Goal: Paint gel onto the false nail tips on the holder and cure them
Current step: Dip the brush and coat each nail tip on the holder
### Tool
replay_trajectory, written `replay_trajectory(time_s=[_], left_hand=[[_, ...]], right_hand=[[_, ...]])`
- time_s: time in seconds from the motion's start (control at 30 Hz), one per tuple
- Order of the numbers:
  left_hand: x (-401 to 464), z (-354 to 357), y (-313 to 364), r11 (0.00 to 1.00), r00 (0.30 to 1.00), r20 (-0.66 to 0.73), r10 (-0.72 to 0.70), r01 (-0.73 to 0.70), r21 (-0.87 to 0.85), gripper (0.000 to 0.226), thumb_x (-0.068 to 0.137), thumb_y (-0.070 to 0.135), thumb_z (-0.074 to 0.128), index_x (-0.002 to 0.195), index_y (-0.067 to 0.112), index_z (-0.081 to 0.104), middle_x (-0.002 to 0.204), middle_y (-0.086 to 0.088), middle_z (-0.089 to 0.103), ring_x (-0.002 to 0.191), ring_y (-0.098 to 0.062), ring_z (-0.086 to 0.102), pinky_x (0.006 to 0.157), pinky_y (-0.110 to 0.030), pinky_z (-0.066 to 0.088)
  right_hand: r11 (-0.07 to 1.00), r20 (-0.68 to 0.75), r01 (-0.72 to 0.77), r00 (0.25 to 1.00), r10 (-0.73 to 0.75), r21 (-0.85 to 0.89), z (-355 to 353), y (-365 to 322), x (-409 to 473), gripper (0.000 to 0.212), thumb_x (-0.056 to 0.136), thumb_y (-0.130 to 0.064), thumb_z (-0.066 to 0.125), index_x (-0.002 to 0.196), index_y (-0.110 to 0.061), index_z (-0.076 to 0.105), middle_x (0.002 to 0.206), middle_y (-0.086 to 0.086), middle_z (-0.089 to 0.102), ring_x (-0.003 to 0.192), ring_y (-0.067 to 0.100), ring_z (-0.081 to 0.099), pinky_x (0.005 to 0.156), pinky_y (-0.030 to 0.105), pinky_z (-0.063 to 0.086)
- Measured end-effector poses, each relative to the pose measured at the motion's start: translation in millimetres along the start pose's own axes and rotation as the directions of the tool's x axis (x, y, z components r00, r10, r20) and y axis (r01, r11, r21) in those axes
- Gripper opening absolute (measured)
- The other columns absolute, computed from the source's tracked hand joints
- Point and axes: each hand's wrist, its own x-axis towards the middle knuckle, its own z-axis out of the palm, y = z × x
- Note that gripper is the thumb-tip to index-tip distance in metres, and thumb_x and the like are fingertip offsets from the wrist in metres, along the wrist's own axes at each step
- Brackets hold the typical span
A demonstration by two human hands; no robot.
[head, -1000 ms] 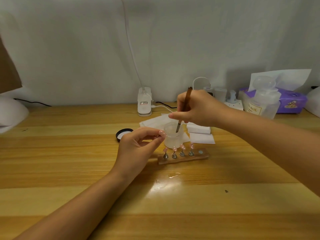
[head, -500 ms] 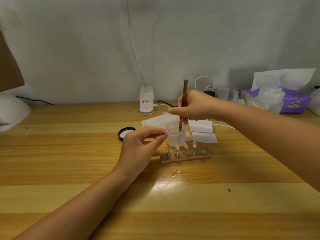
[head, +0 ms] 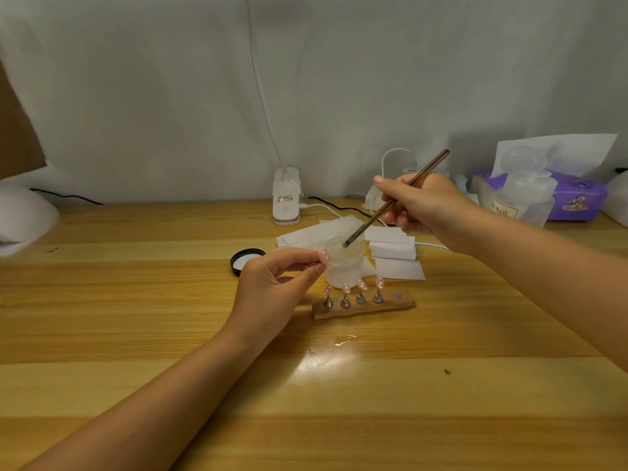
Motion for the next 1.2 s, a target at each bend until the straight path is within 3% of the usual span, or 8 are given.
replay_trajectory(time_s=[0.1, 0.47, 0.73, 0.87, 1.0, 1.07, 1.2], left_hand=[[0, 0, 1, 1.000, 1.000, 0.003, -0.003, 0.003, -0.002, 0.028, 0.076, 0.005, 0.070, 0.078, 0.033, 0.070, 0.085, 0.016, 0.071, 0.082, -0.001, 0.066, 0.070, -0.009, 0.048], [-1, 1, 2, 1.000, 1.000, 0.001, -0.014, 0.014, -0.003, 0.025, 0.075, 0.005, 0.069, 0.079, 0.030, 0.070, 0.083, 0.014, 0.072, 0.081, -0.002, 0.066, 0.070, -0.010, 0.048], [-1, 1, 2, 1.000, 1.000, 0.012, -0.017, 0.017, 0.006, 0.023, 0.076, 0.006, 0.069, 0.081, 0.029, 0.071, 0.084, 0.010, 0.072, 0.082, -0.002, 0.066, 0.070, -0.010, 0.049], [-1, 1, 3, 0.999, 0.999, 0.043, 0.019, -0.021, 0.050, 0.023, 0.077, 0.006, 0.067, 0.087, 0.026, 0.069, 0.090, 0.007, 0.070, 0.085, -0.003, 0.065, 0.071, -0.011, 0.049], [-3, 3, 3, 0.993, 0.996, 0.059, 0.062, -0.068, 0.093, 0.022, 0.079, 0.008, 0.065, 0.090, 0.026, 0.068, 0.091, 0.004, 0.069, 0.085, -0.007, 0.064, 0.070, -0.019, 0.053], [-4, 4, 4, 0.991, 0.995, 0.070, 0.075, -0.082, 0.107, 0.019, 0.078, 0.013, 0.064, 0.091, 0.027, 0.068, 0.091, 0.003, 0.069, 0.086, -0.009, 0.064, 0.070, -0.027, 0.055], [-4, 4, 4, 0.982, 0.988, 0.107, 0.108, -0.123, 0.145, 0.021, 0.080, 0.012, 0.064, 0.091, 0.030, 0.067, 0.091, 0.003, 0.068, 0.087, -0.015, 0.064, 0.070, -0.037, 0.056]], right_hand=[[0.998, -0.022, -0.017, 1.000, 0.019, 0.063, -6, 5, -4, 0.029, 0.090, -0.036, 0.055, 0.072, -0.014, 0.059, 0.046, -0.005, 0.060, 0.039, 0.003, 0.049, 0.052, 0.019, 0.046], [0.986, -0.102, -0.069, 0.991, 0.085, 0.152, -13, 16, -11, 0.032, 0.088, -0.037, 0.056, 0.071, -0.010, 0.060, 0.044, -0.003, 0.060, 0.036, 0.003, 0.051, 0.041, 0.013, 0.045], [0.954, -0.203, 0.009, 0.978, 0.054, 0.298, -16, 14, -22, 0.031, 0.091, -0.038, 0.052, 0.075, -0.015, 0.064, 0.046, -0.003, 0.061, 0.037, 0.003, 0.051, 0.042, 0.013, 0.046], [0.952, -0.180, 0.204, 0.970, -0.165, 0.229, -5, 19, -45, 0.028, 0.092, -0.036, 0.047, 0.078, -0.022, 0.066, 0.062, -0.004, 0.069, 0.052, 0.004, 0.060, 0.056, 0.017, 0.051], [0.771, -0.204, 0.635, 0.749, -0.631, -0.055, 11, 33, -77, 0.017, 0.087, -0.029, 0.056, 0.079, -0.016, 0.064, 0.069, -0.004, 0.065, 0.065, 0.006, 0.060, 0.060, 0.014, 0.048], [0.734, -0.171, 0.674, 0.716, -0.676, -0.082, 18, 40, -86, 0.023, 0.087, -0.030, 0.052, 0.076, -0.013, 0.063, 0.069, -0.001, 0.063, 0.065, 0.009, 0.059, 0.060, 0.016, 0.048], [0.779, -0.225, 0.626, 0.753, -0.618, -0.046, 27, 42, -91, 0.029, 0.086, -0.038, 0.040, 0.070, -0.025, 0.060, 0.066, -0.013, 0.062, 0.066, 0.002, 0.061, 0.062, 0.011, 0.047]])
